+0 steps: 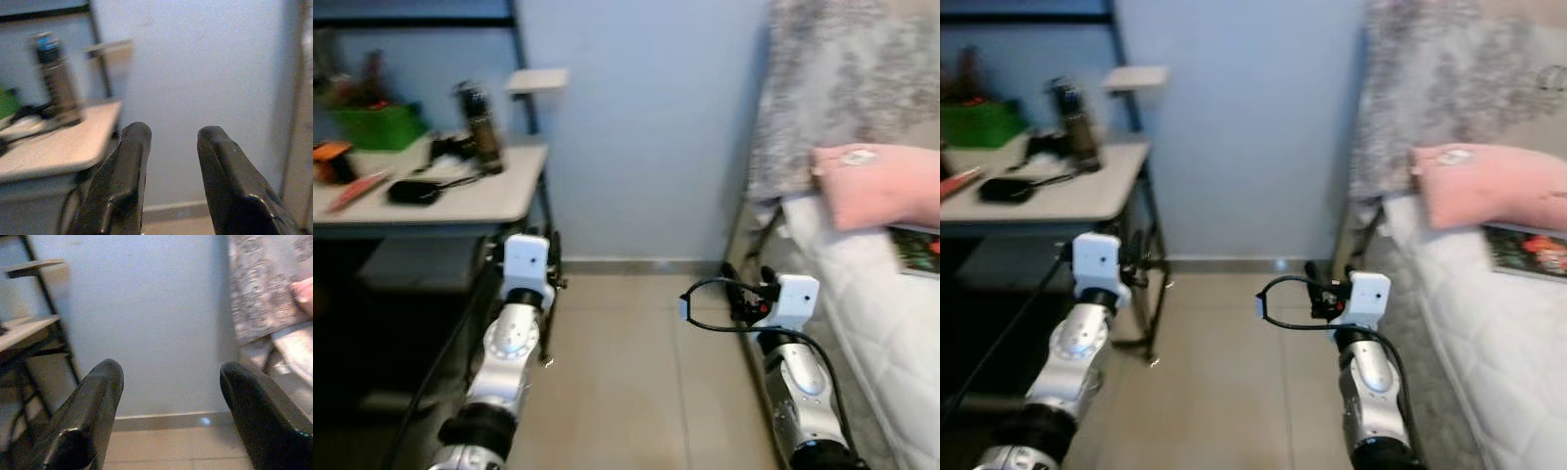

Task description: Clean up the room

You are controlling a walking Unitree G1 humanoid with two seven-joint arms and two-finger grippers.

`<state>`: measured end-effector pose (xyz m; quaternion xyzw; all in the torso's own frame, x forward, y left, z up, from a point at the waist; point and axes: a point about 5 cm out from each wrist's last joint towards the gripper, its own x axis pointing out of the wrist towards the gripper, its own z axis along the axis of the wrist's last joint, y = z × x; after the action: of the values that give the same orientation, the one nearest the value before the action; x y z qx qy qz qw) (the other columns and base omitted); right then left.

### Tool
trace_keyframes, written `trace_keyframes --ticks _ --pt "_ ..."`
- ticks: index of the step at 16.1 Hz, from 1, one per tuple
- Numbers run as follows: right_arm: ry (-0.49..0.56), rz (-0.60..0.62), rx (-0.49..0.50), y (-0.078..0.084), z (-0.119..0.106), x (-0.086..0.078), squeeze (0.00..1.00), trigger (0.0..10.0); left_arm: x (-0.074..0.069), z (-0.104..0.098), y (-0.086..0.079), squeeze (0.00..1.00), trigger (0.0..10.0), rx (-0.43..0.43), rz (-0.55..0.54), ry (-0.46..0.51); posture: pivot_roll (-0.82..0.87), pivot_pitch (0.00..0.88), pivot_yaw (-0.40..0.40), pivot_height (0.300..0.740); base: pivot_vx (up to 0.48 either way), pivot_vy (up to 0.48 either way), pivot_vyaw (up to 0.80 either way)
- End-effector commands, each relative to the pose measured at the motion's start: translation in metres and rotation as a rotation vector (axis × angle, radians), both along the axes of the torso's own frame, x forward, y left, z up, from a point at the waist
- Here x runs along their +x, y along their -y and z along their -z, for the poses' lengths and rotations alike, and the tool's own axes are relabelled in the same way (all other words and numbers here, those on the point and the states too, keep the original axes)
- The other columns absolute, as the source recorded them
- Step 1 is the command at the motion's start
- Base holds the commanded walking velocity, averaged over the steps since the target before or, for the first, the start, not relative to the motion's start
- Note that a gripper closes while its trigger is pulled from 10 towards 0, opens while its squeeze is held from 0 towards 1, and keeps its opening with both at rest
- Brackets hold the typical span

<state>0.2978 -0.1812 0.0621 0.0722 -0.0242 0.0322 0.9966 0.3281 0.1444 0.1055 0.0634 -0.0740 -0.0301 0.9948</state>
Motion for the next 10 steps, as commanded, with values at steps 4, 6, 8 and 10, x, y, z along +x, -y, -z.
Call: trace_keyframes --ticks 4,6,8,10 --pt "-0.021 0.016 -0.013 0.0 0.004 0.0 0.0 10.0 0.007 -0.002 -0.003 0.0 10.0 -0.02 0.029 -0.012 0.13 0.0 0.024 0.74 0.48 0.0 0.0" --pt "-0.029 0.017 0.001 0.0 0.005 -0.001 0.0 10.0 0.007 0.0 -0.004 0.0 10.0 -0.028 0.024 -0.023 0.13 0.0 0.028 0.74 0.48 0.0 0.0" --pt "-0.032 0.016 0.001 0.001 0.006 -0.001 0.0 10.0 0.006 0.003 -0.004 0.0 10.0 -0.027 0.024 -0.038 0.13 0.0 0.029 0.74 0.48 0.0 0.0" --pt "-0.047 0.012 -0.002 0.001 0.008 -0.002 0.0 10.0 0.004 0.008 -0.004 0.0 10.0 -0.033 0.028 -0.051 0.13 0.0 0.025 0.74 0.48 0.0 0.0"
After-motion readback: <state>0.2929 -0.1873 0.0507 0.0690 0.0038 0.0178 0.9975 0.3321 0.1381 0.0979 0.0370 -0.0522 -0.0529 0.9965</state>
